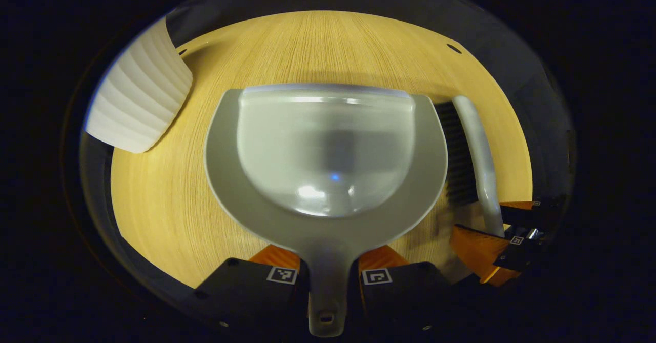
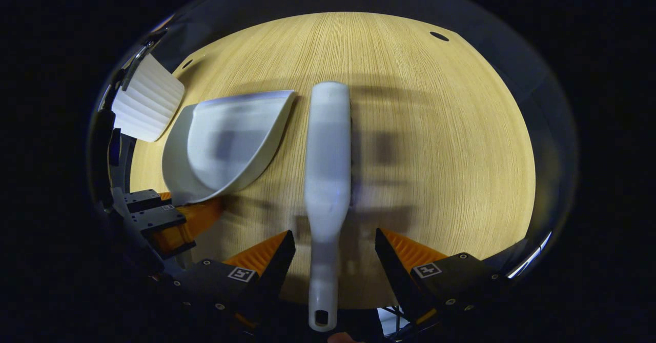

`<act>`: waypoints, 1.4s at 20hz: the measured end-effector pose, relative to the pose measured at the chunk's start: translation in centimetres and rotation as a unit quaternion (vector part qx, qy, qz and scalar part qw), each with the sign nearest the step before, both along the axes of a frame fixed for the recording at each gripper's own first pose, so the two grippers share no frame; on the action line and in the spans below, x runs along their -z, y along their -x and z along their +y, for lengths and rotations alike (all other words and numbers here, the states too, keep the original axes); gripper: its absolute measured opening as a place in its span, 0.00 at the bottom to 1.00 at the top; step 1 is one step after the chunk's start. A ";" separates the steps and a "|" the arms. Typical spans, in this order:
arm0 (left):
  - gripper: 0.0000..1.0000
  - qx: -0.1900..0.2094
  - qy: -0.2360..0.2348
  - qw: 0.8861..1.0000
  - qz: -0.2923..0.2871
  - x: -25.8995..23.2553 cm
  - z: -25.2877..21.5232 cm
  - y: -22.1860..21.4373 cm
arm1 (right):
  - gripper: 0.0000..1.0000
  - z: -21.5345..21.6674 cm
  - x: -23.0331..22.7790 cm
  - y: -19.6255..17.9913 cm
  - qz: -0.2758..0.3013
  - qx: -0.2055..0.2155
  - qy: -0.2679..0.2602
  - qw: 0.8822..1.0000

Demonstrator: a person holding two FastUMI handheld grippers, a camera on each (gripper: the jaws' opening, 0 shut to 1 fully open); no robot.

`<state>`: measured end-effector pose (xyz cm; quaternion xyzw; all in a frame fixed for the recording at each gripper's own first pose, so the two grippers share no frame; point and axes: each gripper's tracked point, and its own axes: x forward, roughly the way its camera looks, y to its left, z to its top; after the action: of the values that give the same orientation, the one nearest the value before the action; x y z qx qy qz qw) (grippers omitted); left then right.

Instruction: Pick up the small broom and dustpan from the desktop, sweep the trash into the dustpan with the broom, and then empty the trash into the garbage bin.

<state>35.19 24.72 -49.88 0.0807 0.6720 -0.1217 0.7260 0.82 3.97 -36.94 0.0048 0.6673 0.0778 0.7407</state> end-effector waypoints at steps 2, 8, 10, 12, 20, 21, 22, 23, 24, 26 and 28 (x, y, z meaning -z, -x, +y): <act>0.33 -0.003 -0.013 1.000 0.006 0.5 -0.3 0.2 | 0.95 0.0 0.1 -0.1 0.000 0.001 0.000 1.000; 0.44 -0.005 -0.012 1.000 -0.008 1.2 0.0 -0.2 | 0.95 0.1 -0.6 -0.7 -0.020 0.011 -0.014 1.000; 0.61 0.006 -0.011 1.000 -0.021 1.4 0.5 -0.2 | 0.95 -0.3 -1.1 -1.1 -0.032 0.016 -0.012 0.999; 0.65 0.007 -0.008 0.999 -0.039 1.4 1.2 -0.5 | 0.95 -0.6 -2.0 -1.8 -0.052 0.020 -0.012 0.998; 0.71 -0.002 0.023 0.989 -0.144 -2.0 2.3 -3.1 | 0.95 -3.0 -9.6 -5.6 -0.184 0.031 0.010 0.982; 0.71 0.001 0.020 0.983 -0.181 -3.0 2.3 -4.3 | 0.95 -3.3 -10.6 -6.4 -0.209 0.032 0.013 0.977; 0.70 0.003 0.015 0.976 -0.216 -4.0 2.3 -5.5 | 0.95 -3.4 -12.0 -7.1 -0.227 0.030 0.011 0.973; 0.79 0.003 0.020 0.969 -0.247 -4.9 1.8 -6.6 | 0.95 -3.1 -13.8 -7.8 -0.246 0.030 0.004 0.969; 0.92 -0.003 0.024 0.960 -0.279 -6.1 1.5 -7.7 | 0.95 -3.1 -15.2 -8.5 -0.269 0.033 -0.004 0.962; 0.94 -0.014 0.035 0.938 -0.344 -7.9 1.7 -9.5 | 0.95 -2.7 -18.9 -10.0 -0.320 0.044 -0.015 0.946; 0.94 -0.024 0.048 0.910 -0.412 -10.7 1.8 -11.3 | 0.95 -2.7 -22.9 -11.7 -0.384 0.055 -0.021 0.921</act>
<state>46.45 26.49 -39.13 0.0727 0.3082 -0.0920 0.9441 12.55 1.26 -14.07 0.0267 0.3287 0.0467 0.9429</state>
